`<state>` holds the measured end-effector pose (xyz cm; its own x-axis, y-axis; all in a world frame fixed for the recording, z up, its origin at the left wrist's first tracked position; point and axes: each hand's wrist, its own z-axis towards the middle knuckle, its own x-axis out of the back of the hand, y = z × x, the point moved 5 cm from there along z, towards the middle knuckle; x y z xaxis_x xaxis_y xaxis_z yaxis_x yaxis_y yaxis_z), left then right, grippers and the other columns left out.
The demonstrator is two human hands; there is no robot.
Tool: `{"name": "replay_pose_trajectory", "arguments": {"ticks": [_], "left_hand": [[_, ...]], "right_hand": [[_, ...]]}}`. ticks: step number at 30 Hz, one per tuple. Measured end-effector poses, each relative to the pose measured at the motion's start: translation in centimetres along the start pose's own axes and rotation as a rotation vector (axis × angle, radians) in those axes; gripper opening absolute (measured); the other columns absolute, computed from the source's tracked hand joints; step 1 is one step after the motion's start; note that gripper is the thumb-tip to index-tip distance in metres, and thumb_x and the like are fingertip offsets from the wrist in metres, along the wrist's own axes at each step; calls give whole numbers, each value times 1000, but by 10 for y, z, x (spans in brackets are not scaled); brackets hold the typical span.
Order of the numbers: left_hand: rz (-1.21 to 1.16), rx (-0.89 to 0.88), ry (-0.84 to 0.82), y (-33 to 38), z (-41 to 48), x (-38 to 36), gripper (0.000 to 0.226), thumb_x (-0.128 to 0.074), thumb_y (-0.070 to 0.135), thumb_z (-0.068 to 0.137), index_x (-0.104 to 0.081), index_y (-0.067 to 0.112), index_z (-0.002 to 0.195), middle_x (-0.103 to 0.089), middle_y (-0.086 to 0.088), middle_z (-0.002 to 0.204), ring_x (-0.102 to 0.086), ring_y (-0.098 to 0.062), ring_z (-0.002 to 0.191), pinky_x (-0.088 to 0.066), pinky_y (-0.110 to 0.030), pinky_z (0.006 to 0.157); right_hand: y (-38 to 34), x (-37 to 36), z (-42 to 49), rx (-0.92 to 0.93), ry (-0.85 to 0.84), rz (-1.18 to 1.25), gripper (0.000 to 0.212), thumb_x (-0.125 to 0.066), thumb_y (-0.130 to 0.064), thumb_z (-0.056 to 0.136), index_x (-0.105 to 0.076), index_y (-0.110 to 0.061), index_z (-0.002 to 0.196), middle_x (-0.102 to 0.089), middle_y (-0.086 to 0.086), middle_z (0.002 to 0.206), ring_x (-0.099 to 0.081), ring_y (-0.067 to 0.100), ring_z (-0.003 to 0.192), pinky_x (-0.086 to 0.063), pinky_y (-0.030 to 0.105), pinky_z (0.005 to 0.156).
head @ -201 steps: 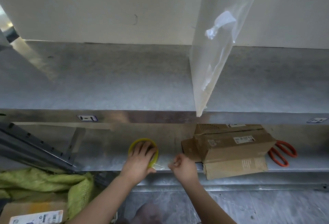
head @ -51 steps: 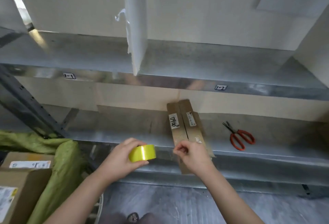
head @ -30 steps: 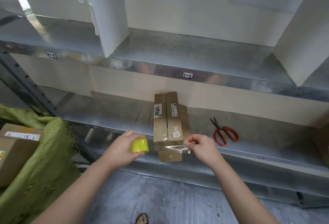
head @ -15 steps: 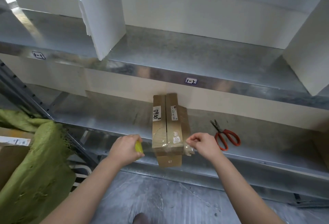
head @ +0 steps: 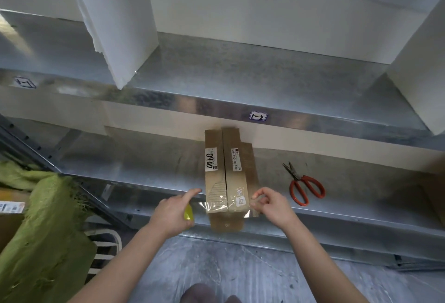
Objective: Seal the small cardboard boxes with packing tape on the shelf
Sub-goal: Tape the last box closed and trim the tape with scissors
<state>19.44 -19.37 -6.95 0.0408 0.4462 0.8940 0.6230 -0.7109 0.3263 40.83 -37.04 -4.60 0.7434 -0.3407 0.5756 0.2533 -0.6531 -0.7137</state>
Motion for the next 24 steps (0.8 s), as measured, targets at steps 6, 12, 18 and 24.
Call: {"name": "replay_pose_trajectory", "arguments": {"ticks": [6,12,18,24], "left_hand": [[14,-35,12,8,5,-9,92,-70,40,77,-8,50,144,-55,6,129,-55,-21,113,-41,-37,92],[4,-18,47,12,11,-10,88,-70,41,78,-11,42,143,-58,4,127,-57,-21,110,-41,-36,91],[-19,-28,25,10,11,-3,90,-69,44,77,-12,44,146,-51,7,138,-53,-21,119,-40,-36,97],[-36,-38,27,10,7,1,90,-70,45,76,-13,47,145,-51,7,140,-52,-20,121,-41,-36,98]], "right_hand": [[17,-8,-8,38,94,126,17,-72,-12,86,-56,-17,84,-59,-5,70,-54,-1,60,-43,11,60],[10,-11,-14,80,292,-107,23,-72,-29,86,-50,-25,94,-48,-14,97,-55,5,86,-46,24,71],[17,-31,-30,101,161,-76,34,-64,-8,86,-61,-30,111,-65,-16,91,-63,-1,85,-49,9,75],[-6,-35,-30,130,58,234,54,-63,-43,91,-41,-40,140,-56,-19,127,-53,1,122,-43,20,102]]}}
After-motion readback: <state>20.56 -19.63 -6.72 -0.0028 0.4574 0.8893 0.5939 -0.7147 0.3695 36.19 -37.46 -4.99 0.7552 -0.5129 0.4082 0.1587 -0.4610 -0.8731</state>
